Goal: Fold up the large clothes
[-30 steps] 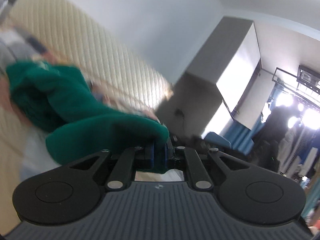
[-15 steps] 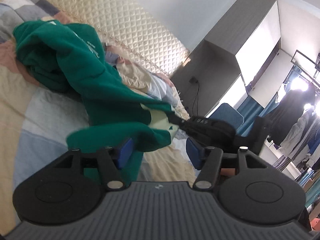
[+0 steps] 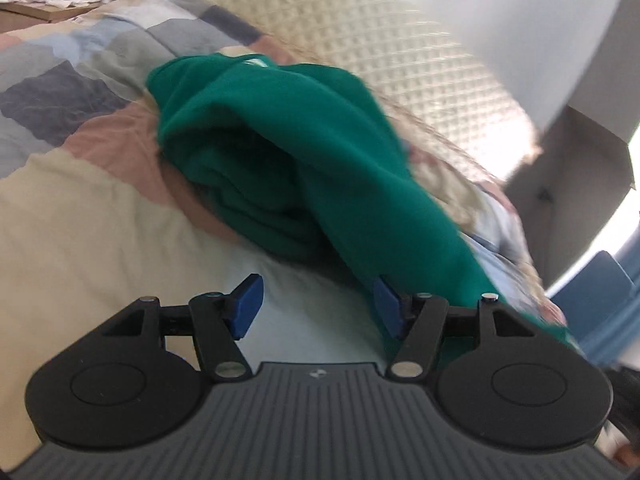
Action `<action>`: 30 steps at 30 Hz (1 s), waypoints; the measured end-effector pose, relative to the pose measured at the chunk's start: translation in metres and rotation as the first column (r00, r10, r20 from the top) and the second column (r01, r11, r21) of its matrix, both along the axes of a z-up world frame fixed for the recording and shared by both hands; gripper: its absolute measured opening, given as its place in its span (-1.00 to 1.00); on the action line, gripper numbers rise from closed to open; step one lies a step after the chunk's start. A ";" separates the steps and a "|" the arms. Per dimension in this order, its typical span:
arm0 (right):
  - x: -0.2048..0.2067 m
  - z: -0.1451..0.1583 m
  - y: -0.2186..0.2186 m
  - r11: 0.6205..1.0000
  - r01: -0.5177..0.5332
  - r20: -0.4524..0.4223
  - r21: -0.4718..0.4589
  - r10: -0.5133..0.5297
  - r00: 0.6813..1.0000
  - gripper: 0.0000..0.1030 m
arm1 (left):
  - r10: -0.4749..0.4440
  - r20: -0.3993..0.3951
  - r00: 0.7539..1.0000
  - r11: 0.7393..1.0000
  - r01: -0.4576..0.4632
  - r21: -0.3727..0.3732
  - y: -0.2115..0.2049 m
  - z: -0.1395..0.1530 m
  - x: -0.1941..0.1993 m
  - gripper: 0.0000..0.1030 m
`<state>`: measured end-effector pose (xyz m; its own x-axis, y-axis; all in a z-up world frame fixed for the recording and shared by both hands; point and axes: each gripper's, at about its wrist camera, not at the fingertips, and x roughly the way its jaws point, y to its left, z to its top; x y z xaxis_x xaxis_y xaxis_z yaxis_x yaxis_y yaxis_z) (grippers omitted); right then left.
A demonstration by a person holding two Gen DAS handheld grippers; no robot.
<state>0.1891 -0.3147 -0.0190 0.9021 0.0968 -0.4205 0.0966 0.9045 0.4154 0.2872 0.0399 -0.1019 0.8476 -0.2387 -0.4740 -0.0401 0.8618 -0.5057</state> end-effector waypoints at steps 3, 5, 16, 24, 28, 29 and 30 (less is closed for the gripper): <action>0.005 0.003 -0.003 1.000 -0.009 0.018 0.021 0.009 1.000 -0.90 | 0.074 -0.029 0.997 0.997 -0.075 -0.030 0.011 -0.013 0.060 0.29; 0.009 0.003 -0.004 1.000 -0.006 0.040 0.006 0.006 0.999 -0.90 | 0.141 -0.031 0.990 0.990 -0.141 -0.026 0.016 -0.021 0.090 0.29; 0.056 -0.021 -0.021 0.997 0.035 0.044 0.071 -0.038 0.998 -0.90 | 0.263 -0.009 0.965 0.964 -0.263 -0.022 0.044 -0.031 0.179 -0.48; 0.045 0.001 -0.031 0.997 0.040 0.115 0.067 -0.047 0.992 -0.90 | 0.206 0.052 0.977 0.977 -0.209 0.051 0.058 0.054 0.121 -0.74; 0.027 0.021 -0.046 0.994 0.050 0.162 0.097 -0.065 0.985 -0.90 | 0.140 0.102 0.985 0.985 -0.150 0.090 0.060 0.110 0.070 -0.75; 0.022 0.026 -0.050 0.994 0.061 0.179 0.094 -0.077 0.981 -0.90 | 0.120 0.112 0.986 0.986 -0.131 0.100 0.058 0.122 0.056 -0.76; 0.016 0.032 -0.055 0.993 0.075 0.197 0.089 -0.091 0.976 -0.90 | 0.099 0.119 0.988 0.988 -0.112 0.109 0.054 0.134 0.038 -0.76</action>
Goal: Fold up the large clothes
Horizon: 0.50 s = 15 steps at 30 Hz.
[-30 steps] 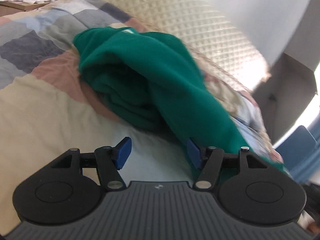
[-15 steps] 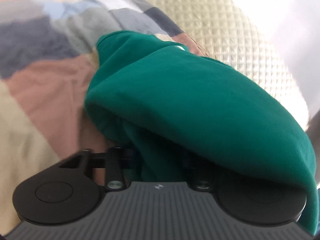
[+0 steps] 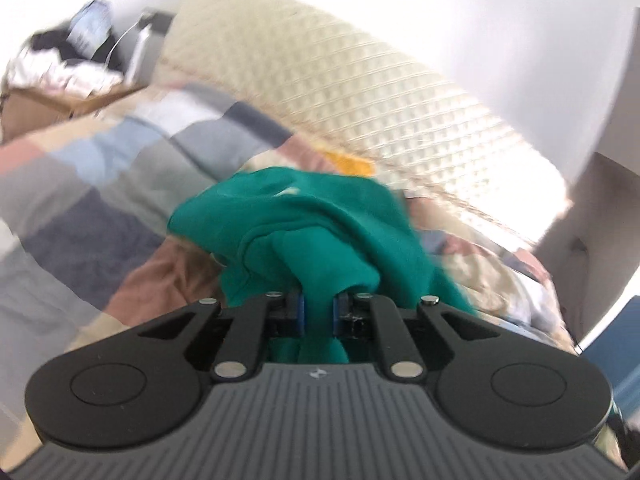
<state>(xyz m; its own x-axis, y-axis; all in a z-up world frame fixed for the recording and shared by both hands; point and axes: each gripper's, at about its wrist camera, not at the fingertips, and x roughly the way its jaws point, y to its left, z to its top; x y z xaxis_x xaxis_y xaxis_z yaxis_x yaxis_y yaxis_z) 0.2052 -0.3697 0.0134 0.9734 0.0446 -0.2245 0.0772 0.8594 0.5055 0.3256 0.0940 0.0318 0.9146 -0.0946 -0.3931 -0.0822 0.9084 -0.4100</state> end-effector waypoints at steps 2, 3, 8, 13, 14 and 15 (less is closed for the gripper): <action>-0.012 0.011 -0.011 1.000 0.028 0.034 -0.004 -0.028 0.999 -0.90 | -0.047 0.002 0.999 0.999 0.047 0.011 -0.009 0.020 -0.033 -0.76; -0.018 0.016 -0.018 0.999 0.037 0.047 0.002 -0.037 0.998 -0.90 | -0.074 0.001 0.997 0.997 0.074 0.019 -0.014 0.027 -0.050 -0.76; -0.049 0.038 -0.045 0.993 0.104 0.112 -0.048 -0.098 0.989 -0.90 | -0.232 -0.022 0.972 0.972 0.233 0.026 -0.057 0.043 -0.134 -0.76; -0.060 0.031 -0.072 0.978 0.195 0.076 -0.071 -0.189 0.979 -0.90 | -0.399 -0.064 0.915 0.916 0.400 0.007 -0.126 0.028 -0.203 -0.76; -0.058 0.026 -0.077 0.975 0.211 0.048 -0.064 -0.209 0.977 -0.89 | -0.422 -0.078 0.903 0.906 0.423 -0.010 -0.141 0.021 -0.212 -0.76; -0.055 0.019 -0.081 0.971 0.230 0.015 -0.067 -0.230 0.973 -0.89 | -0.442 -0.093 0.892 0.896 0.443 -0.015 -0.154 0.012 -0.218 -0.75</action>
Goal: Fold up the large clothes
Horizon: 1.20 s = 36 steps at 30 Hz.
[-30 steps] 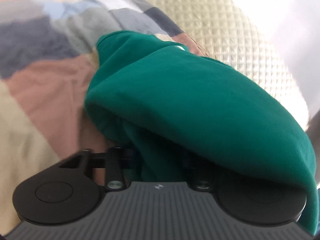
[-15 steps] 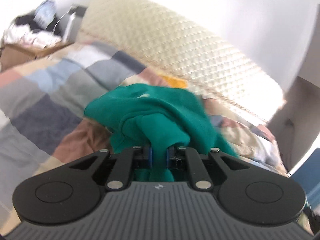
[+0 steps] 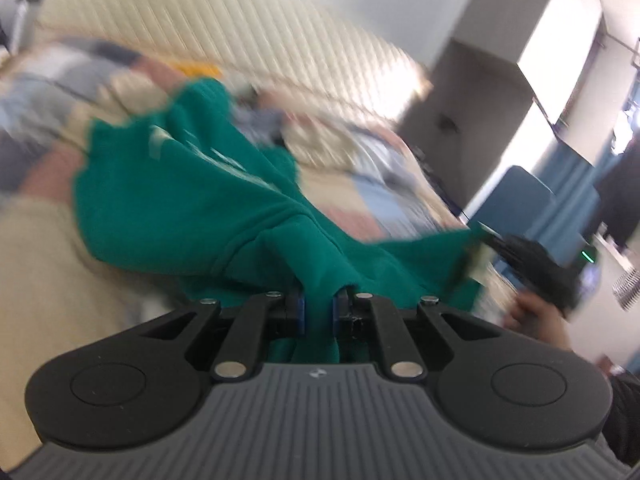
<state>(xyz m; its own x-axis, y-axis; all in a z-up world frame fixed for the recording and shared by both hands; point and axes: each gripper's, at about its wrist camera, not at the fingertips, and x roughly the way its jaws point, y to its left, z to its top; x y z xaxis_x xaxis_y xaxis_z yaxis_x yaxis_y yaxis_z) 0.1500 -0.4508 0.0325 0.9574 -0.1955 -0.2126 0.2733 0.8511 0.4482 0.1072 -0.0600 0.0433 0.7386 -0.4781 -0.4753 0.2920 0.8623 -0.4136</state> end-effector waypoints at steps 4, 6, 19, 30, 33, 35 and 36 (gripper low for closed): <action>0.014 -0.027 -0.012 0.998 0.064 -0.135 0.018 -0.061 0.989 -0.89 | -0.035 -0.023 0.999 0.996 0.037 0.085 -0.041 -0.036 -0.012 -0.75; 0.016 -0.036 -0.012 0.996 0.085 -0.184 0.000 -0.083 0.979 -0.88 | -0.040 -0.048 0.998 0.996 0.043 0.074 -0.044 -0.052 -0.010 -0.74; -0.032 -0.025 0.009 0.993 0.082 -0.154 0.088 -0.067 0.986 0.30 | -0.040 -0.034 0.999 0.996 0.037 -0.082 0.033 -0.059 -0.003 0.37; -0.066 -0.038 0.087 0.947 -0.185 -0.140 0.264 0.228 0.964 0.31 | 0.332 -0.354 0.874 0.860 -0.435 -0.266 0.157 -0.118 0.061 0.42; -0.055 -0.066 0.097 0.917 -0.159 -0.254 0.366 0.262 0.931 0.31 | 0.356 -0.440 0.825 0.794 -0.515 -0.324 0.181 -0.140 0.081 0.42; -0.047 -0.084 0.098 0.901 -0.112 -0.323 0.420 0.263 0.909 0.30 | 0.351 -0.458 0.817 0.768 -0.531 -0.358 0.188 -0.154 0.094 0.42; -0.043 -0.091 0.097 0.891 -0.092 -0.346 0.445 0.266 0.900 0.30 | 0.340 -0.465 0.817 0.757 -0.531 -0.380 0.190 -0.162 0.100 0.42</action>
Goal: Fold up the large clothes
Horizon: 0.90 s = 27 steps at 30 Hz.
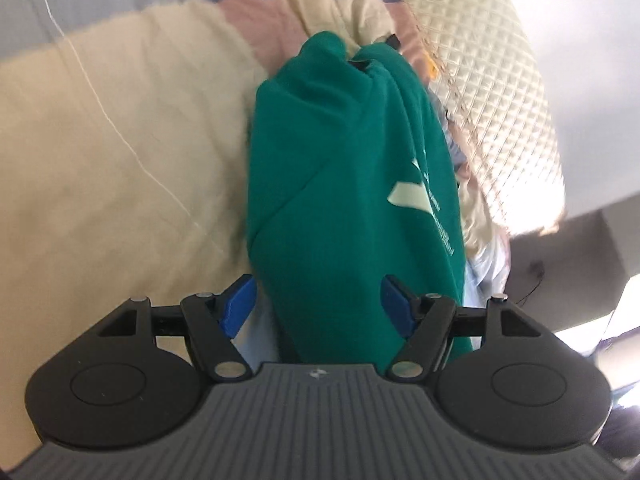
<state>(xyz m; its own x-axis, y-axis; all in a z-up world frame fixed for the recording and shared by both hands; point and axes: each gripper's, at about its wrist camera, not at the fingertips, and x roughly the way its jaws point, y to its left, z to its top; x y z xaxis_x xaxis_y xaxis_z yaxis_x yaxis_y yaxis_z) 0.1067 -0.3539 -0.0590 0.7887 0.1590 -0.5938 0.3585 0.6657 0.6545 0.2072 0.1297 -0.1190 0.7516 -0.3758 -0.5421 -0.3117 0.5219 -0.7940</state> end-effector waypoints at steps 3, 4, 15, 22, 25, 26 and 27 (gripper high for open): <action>0.008 -0.016 -0.003 0.998 0.033 -0.054 0.047 -0.031 0.998 0.29 | -0.011 -0.003 1.000 1.000 0.011 -0.028 -0.005 -0.019 0.019 0.39; 0.012 -0.021 -0.003 0.997 0.035 -0.066 0.065 -0.031 0.997 0.27 | -0.024 -0.006 1.000 0.999 0.024 -0.023 -0.007 -0.024 0.025 0.39; 0.043 0.000 0.002 0.999 -0.031 0.148 -0.013 0.032 0.988 -0.85 | -0.021 0.322 0.947 0.999 0.006 0.047 -0.003 0.024 0.032 -0.90; 0.020 0.046 -0.002 0.993 -0.020 0.399 -0.114 0.064 0.915 -0.86 | 0.095 0.489 0.867 0.995 -0.086 -0.042 0.035 0.071 -0.023 -0.93; 0.001 0.066 -0.003 0.992 -0.014 0.500 -0.128 0.076 0.863 -0.86 | 0.129 0.534 0.836 0.991 -0.097 -0.089 0.045 0.084 -0.053 -0.94; -0.006 0.073 -0.005 0.992 -0.015 0.533 -0.127 0.081 0.842 -0.86 | 0.134 0.553 0.822 0.991 -0.101 -0.091 0.049 0.091 -0.063 -0.94; -0.012 0.080 -0.006 0.992 -0.017 0.562 -0.124 0.085 0.823 -0.86 | 0.139 0.571 0.809 0.990 -0.105 -0.092 0.053 0.098 -0.074 -0.94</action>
